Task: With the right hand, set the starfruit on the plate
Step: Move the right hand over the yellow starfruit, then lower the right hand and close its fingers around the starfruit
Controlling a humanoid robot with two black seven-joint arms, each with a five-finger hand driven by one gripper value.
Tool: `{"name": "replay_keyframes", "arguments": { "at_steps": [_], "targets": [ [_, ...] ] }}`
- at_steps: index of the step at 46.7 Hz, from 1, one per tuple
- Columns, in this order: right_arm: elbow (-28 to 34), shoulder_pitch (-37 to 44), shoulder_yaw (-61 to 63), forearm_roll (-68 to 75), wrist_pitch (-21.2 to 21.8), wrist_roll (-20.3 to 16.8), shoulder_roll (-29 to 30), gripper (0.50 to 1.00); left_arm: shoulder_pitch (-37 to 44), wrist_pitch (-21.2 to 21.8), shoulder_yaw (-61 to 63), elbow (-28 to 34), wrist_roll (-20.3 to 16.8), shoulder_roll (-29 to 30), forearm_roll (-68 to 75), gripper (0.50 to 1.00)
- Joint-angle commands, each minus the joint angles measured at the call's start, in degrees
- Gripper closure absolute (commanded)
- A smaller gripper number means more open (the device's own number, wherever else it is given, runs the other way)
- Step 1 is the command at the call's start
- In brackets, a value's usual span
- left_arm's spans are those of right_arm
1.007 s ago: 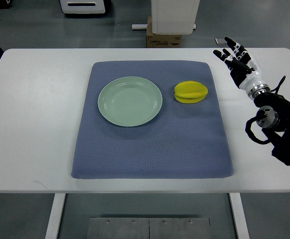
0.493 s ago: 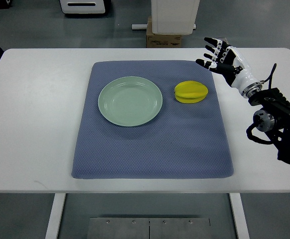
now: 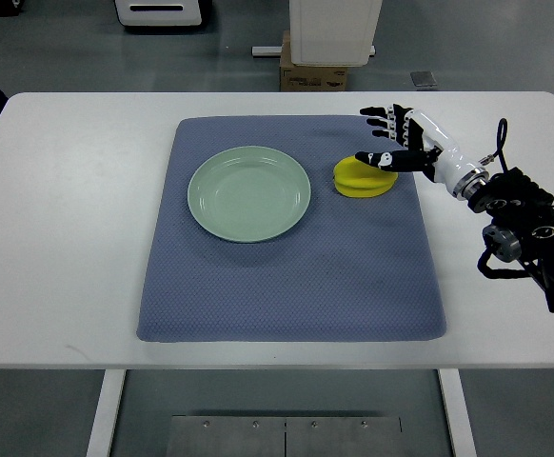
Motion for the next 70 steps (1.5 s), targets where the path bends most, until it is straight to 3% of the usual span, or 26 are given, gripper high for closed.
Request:
{"name": "replay_keyframes", "arguments": {
  "at_steps": [1, 9, 29, 70],
  "targets": [
    [0.0, 0.79, -3.14, 0.0, -2.64, 0.0, 0.23, 0.607, 0.04, 0.0, 0.01, -0.05, 0.0, 0.0, 0.0, 0.5],
    [0.0, 0.97, -6.39, 0.0, -5.64, 0.0, 0.4, 0.605, 0.04, 0.0, 0.01, -0.05, 0.0, 0.0, 0.0, 0.5],
    [0.35, 1.58, -7.01, -0.96, -2.65, 0.0, -0.13, 0.571, 0.04, 0.0, 0.01, 0.04, 0.0, 0.0, 0.0, 0.5],
    [-0.09, 1.32, -11.23, -1.23, -4.23, 0.0, 0.23, 0.548, 0.04, 0.0, 0.01, -0.05, 0.0, 0.0, 0.0, 0.5]
  ]
}}
